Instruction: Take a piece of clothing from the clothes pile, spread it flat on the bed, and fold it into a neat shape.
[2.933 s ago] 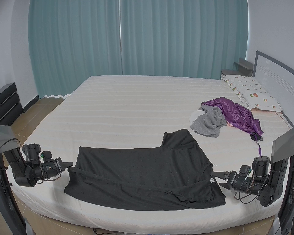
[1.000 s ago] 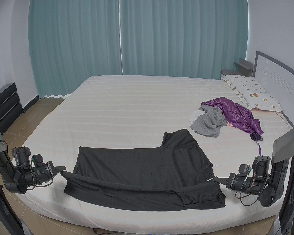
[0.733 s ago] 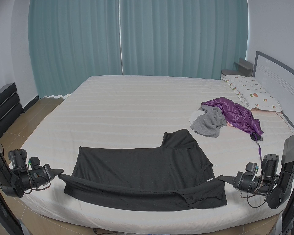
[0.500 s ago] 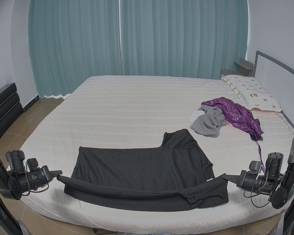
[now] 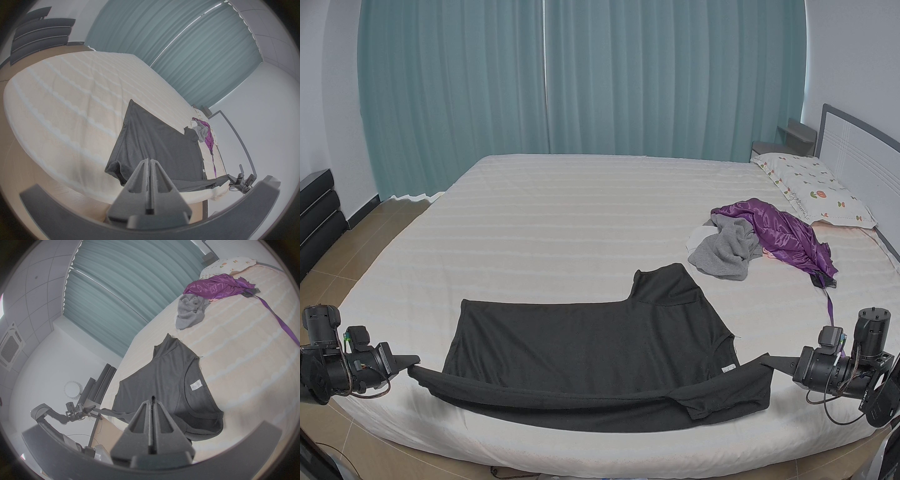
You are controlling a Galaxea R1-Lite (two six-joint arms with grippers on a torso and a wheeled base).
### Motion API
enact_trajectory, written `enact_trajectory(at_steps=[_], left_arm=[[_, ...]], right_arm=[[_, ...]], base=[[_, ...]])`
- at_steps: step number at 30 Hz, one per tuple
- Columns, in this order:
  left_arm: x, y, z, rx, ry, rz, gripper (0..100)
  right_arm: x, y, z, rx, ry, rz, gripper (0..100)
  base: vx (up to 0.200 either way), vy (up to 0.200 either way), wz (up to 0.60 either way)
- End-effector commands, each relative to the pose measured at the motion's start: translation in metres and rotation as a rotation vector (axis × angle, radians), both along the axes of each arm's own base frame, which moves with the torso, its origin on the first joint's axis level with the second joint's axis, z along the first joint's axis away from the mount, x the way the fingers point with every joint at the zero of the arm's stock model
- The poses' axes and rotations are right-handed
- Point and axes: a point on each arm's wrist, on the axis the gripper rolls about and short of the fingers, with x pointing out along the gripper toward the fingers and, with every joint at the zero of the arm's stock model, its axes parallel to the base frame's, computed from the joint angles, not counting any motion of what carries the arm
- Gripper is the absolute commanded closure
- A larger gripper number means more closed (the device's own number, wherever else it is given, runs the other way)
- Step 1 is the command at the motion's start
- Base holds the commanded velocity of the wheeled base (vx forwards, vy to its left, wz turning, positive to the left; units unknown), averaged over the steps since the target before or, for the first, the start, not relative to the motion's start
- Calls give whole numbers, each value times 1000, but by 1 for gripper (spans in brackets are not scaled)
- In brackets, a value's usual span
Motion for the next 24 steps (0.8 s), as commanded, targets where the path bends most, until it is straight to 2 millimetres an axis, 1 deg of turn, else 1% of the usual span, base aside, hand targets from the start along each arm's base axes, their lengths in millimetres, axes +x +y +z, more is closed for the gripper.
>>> enact_trajectory(at_steps=[1, 4, 9, 13, 18, 24], left_arm=[[-6, 2, 20, 40, -60, 9, 100], [-11, -1, 29, 37, -51, 4, 100], [-12, -1, 36, 30, 13, -7, 100], [-17, 0, 35, 84, 45, 8, 100], [-18, 1, 31, 104, 94, 32, 100], [-24, -1, 25, 151, 204, 56, 100]], right_arm=[[-9, -3, 10, 3, -39, -9, 100], [-12, -3, 11, -1, -29, -9, 100], [-16, -3, 12, -7, -15, -8, 100], [-21, -4, 16, -7, -19, -13, 100], [-27, -3, 12, -61, 17, 20, 100], [-34, -4, 14, -79, 24, 23, 100]], base=[[0, 0, 0], [0, 0, 0], [0, 0, 0], [0, 0, 0], [0, 0, 0], [0, 0, 0]])
